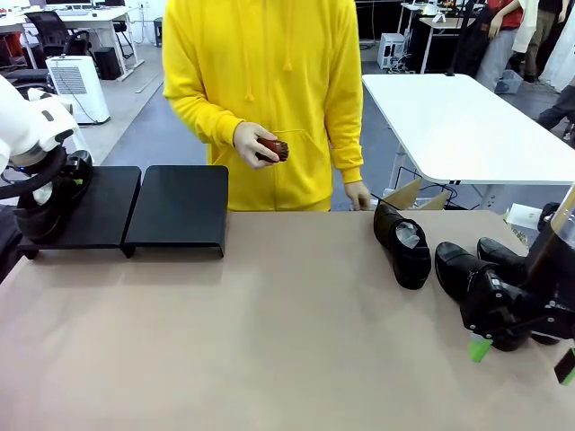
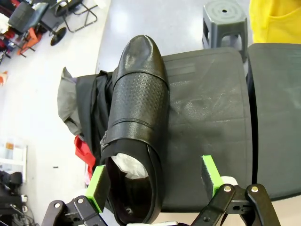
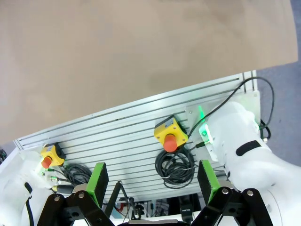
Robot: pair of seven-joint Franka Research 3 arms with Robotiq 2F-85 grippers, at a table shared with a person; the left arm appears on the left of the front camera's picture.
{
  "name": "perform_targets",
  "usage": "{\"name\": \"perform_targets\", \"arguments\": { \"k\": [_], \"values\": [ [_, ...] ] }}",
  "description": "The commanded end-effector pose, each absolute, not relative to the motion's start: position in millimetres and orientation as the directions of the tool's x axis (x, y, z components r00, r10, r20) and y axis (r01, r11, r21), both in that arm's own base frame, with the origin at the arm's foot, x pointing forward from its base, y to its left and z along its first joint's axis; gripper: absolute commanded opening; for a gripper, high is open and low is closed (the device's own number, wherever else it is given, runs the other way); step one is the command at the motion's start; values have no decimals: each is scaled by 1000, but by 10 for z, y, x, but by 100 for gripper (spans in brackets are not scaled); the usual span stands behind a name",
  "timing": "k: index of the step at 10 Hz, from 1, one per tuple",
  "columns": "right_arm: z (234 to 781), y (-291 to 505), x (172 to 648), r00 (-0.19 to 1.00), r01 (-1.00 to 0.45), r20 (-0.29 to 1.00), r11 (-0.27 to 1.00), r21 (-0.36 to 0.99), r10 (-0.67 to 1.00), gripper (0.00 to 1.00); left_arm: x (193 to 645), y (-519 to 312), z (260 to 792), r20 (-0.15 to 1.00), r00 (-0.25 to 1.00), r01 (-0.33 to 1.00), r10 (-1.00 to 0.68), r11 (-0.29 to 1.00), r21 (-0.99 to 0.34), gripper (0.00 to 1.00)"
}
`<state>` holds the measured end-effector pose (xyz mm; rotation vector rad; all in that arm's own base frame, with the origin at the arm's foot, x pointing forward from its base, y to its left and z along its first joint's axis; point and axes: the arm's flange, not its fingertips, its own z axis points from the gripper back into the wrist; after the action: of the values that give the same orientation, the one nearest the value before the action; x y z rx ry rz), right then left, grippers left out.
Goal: Organize the shoes by placing them on the stand.
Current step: Pick up one Shoe and place it in the middle of the table.
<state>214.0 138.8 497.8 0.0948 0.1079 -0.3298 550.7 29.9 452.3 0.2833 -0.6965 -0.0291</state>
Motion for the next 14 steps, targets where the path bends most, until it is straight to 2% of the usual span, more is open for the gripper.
{"name": "perform_targets", "arguments": {
  "k": [1, 4, 5, 7, 11, 14],
  "values": [
    [4993, 1401, 2125, 942, 321, -133, 943, 90, -308, 100, 5503, 322, 4552, 629, 766, -62, -132, 959, 276, 100],
    [4977, 1388, 2140, 940, 328, -121, 942, 75, -318, 100, 5503, 322, 4552, 629, 766, -62, -132, 959, 276, 100],
    [5025, 1403, 2152, 944, 319, -100, 947, 28, -315, 100, 5503, 322, 4552, 629, 766, -62, -132, 959, 276, 100],
    [5200, 1428, 2288, 966, 259, -23, 966, -10, -259, 100, 5503, 322, 4552, 629, 766, -62, -132, 959, 276, 100],
    [5274, 1583, 2573, 986, 166, -10, 986, -26, -166, 100, 5503, 322, 4552, 629, 766, -62, -132, 959, 276, 100],
    [5271, 1555, 2479, 976, 216, -18, 976, -17, -216, 100, 5503, 322, 4552, 629, 766, -62, -132, 959, 276, 100]
  ]
}}
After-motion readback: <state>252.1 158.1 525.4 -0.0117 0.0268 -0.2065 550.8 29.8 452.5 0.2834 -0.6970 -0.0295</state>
